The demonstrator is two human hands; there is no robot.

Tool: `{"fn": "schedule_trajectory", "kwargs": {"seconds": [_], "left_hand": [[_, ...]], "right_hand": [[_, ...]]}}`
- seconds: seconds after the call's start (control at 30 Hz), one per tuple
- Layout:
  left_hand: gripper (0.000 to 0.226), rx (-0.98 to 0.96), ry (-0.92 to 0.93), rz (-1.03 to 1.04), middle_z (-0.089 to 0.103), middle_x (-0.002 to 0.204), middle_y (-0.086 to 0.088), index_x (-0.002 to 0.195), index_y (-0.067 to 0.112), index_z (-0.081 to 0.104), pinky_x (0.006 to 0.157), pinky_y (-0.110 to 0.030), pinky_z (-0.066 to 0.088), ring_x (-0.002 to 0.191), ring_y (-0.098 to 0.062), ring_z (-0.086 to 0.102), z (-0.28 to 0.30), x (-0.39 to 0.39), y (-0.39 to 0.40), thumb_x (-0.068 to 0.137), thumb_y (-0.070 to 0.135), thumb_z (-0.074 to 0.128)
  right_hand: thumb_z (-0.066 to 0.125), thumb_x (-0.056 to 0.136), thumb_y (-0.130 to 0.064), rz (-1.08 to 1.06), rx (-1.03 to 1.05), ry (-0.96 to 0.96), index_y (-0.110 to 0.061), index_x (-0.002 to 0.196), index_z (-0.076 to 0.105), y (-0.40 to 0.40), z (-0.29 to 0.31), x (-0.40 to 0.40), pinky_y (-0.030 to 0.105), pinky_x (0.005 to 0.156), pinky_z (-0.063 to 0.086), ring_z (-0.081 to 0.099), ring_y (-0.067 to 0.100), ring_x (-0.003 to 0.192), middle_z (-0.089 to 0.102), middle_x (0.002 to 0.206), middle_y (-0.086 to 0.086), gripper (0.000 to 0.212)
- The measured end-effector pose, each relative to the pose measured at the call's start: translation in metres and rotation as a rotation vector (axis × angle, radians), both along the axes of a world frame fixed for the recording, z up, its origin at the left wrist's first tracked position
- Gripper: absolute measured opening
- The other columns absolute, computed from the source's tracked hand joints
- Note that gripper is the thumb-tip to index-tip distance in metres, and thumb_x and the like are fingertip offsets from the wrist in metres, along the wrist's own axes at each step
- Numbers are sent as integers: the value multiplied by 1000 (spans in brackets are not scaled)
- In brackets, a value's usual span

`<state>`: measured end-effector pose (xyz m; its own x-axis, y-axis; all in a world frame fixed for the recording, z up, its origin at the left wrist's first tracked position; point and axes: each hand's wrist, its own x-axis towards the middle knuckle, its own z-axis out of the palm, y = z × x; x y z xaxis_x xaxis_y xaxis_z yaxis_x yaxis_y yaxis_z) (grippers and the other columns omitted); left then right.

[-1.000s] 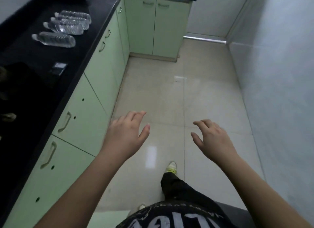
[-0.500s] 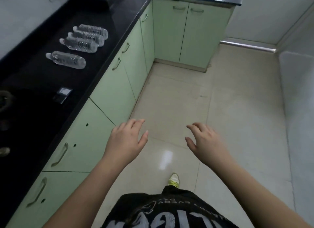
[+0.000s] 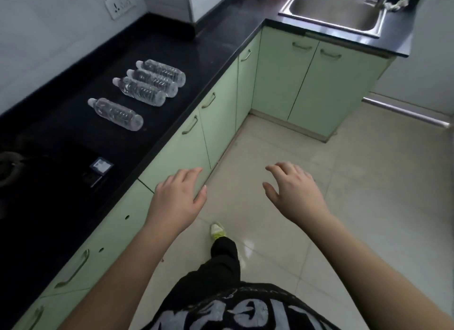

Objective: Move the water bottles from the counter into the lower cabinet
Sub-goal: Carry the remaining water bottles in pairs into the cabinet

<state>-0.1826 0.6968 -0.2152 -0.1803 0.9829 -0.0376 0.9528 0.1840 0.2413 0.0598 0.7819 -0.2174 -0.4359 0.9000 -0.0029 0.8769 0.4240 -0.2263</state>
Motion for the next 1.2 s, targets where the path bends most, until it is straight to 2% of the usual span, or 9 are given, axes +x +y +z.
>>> {"fn": "schedule_trajectory", "kwargs": {"seconds": [0.2, 0.37, 0.53, 0.73, 0.87, 0.97, 1.07, 1.2], "left_hand": [[54, -12, -36, 93, 51, 140, 0, 147, 22, 37, 100, -40, 38, 123, -20, 50, -11, -67, 86, 97, 43, 40], [53, 25, -24, 173, 56, 131, -1, 144, 19, 42, 93, -39, 42, 114, -21, 54, -12, -132, 145, 96, 41, 44], [52, 45, -36, 271, 56, 130, -2, 143, 18, 44, 94, -40, 41, 117, -23, 53, -16, -175, 181, 96, 40, 46], [51, 68, -42, 437, 58, 122, -2, 138, 16, 50, 89, -40, 48, 109, -22, 58, -35, -213, 211, 92, 38, 53], [50, 70, -1, 577, 55, 125, -4, 136, 16, 51, 86, -42, 51, 108, -24, 58, -51, -234, 234, 90, 36, 57], [51, 46, 32, 712, 53, 129, -7, 135, 15, 51, 85, -44, 51, 113, -26, 55, -59, -245, 252, 89, 34, 61], [54, 11, 31, 852, 51, 131, -10, 135, 15, 51, 83, -46, 51, 115, -30, 53, -70, -255, 268, 86, 32, 63], [64, -106, 15, 1008, 33, 150, -17, 147, 19, 37, 96, -52, 47, 135, -35, 36, -92, -268, 283, 89, 36, 59]], "right_hand": [[53, 95, -39, 91, -29, -41, -16, 131, 55, 100, 2, -71, 41, 93, 45, 56, 30, 114, 58, 128, 6, 43], [51, 95, -40, 180, -33, -61, -19, 132, 54, 169, 4, -136, 40, 94, 44, 56, 27, 116, 57, 130, 3, 43], [48, 97, -43, 282, -36, -64, -21, 137, 50, 227, 2, -193, 38, 98, 44, 55, 23, 120, 55, 133, 0, 45], [51, 95, -40, 432, -42, -50, -20, 135, 52, 305, -11, -259, 39, 93, 46, 58, 26, 115, 57, 130, 2, 45], [55, 93, -36, 565, -43, -10, -18, 131, 55, 354, -27, -313, 40, 89, 49, 60, 27, 109, 60, 123, 4, 42], [59, 92, -28, 663, -55, 30, -14, 126, 58, 386, -35, -351, 44, 85, 50, 62, 31, 104, 62, 120, 7, 37], [55, 92, -27, 742, -73, 20, -15, 131, 54, 418, -41, -383, 45, 88, 49, 60, 32, 108, 59, 125, 8, 41], [49, 95, -31, 808, -80, 1, -16, 136, 47, 454, -60, -420, 46, 91, 47, 54, 33, 117, 52, 136, 9, 44]]}}
